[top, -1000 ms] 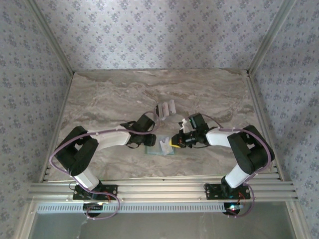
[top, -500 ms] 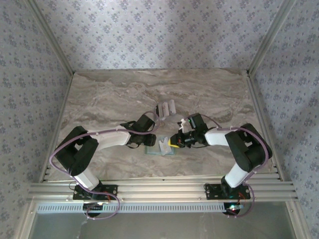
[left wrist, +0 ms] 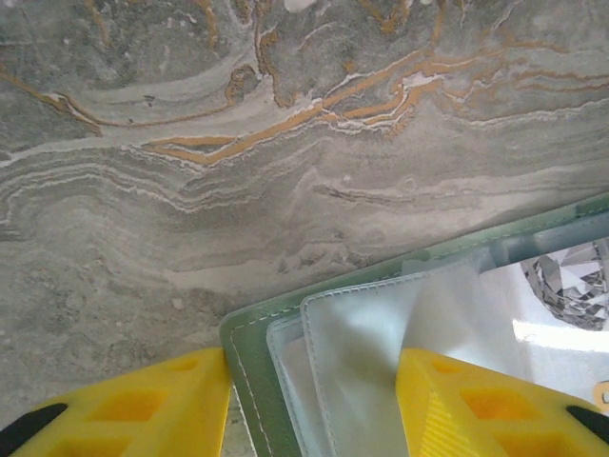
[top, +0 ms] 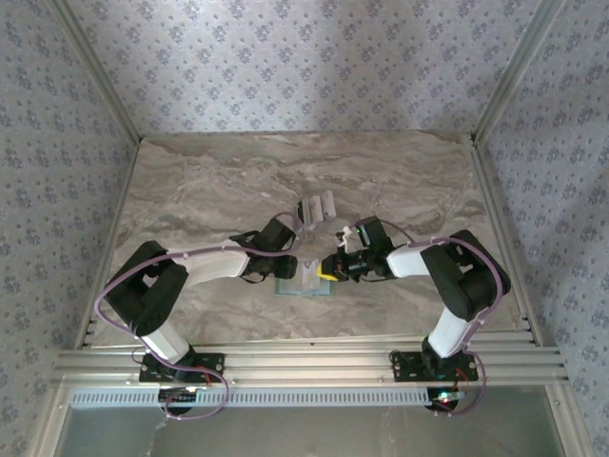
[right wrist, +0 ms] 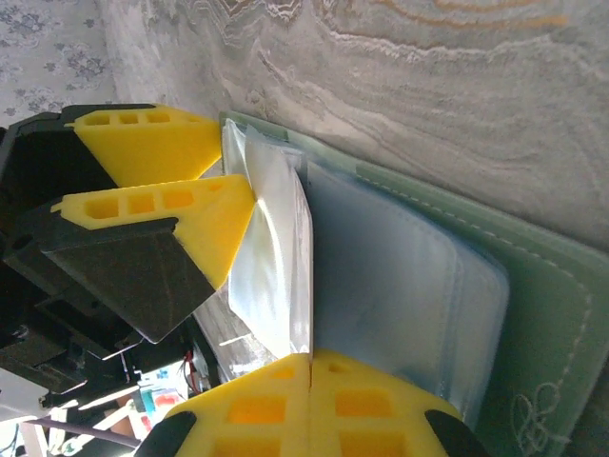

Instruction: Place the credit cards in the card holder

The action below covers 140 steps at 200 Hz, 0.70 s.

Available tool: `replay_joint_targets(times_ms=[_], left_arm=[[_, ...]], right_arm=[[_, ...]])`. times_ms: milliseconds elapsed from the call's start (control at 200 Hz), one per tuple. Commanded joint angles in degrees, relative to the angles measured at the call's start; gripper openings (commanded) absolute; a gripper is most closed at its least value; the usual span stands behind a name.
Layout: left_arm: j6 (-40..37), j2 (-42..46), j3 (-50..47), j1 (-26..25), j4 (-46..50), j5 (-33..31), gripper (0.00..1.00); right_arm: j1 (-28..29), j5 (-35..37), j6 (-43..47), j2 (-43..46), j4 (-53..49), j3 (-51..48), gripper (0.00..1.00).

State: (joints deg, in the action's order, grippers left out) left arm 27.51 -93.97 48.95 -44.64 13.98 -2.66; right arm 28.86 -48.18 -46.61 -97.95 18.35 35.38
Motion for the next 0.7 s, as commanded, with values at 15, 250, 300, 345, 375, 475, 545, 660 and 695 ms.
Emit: replay_joint_targets(times_ms=[15,250,300,345,375,475,545,660,695], left_arm=[[0.75,-0.96,-0.06,-0.45,1.83,1.69,0.49],[1.79,-0.33,-1.04,-0.45,1.40,3.17,0.49],[2.09,-0.10,-1.37,-0.45,1.28,3.35,0.49],[2.43,0.08,-1.72,-0.49,1.22,3.60,0.49],[2.70,0.18,-1.96,-0.45,1.02,3.78,0.49],[4.18,0.76,-2.78,-0.45,0.96,4.48,0.49],[5.21,1.26,-3.11,-0.32,1.50,4.83,0.49],[6.28,3.86,-4.07,0.46,1.84,5.53,0.49],[6.49,4.74,-4.38,0.62,1.99,5.85,0.49]], right_arm=[[1.58,2.73,-1.40,-0.78,2.08,0.17,0.00],[2.73,4.46,-3.33,-0.75,3.39,0.21,0.00],[2.73,4.80,-3.96,-0.92,4.02,0.15,0.00],[2.78,5.01,-4.47,-1.10,4.62,0.05,0.00],[2.75,5.06,-5.01,-1.29,5.22,-0.19,0.00],[2.71,4.86,-6.35,-2.18,7.38,-0.48,0.00],[2.84,4.94,-6.60,-2.65,7.69,-0.65,0.00],[2.87,4.94,-5.60,-2.68,7.54,-1.07,0.00],[2.84,5.03,-5.24,-2.41,7.40,-1.17,0.00]])
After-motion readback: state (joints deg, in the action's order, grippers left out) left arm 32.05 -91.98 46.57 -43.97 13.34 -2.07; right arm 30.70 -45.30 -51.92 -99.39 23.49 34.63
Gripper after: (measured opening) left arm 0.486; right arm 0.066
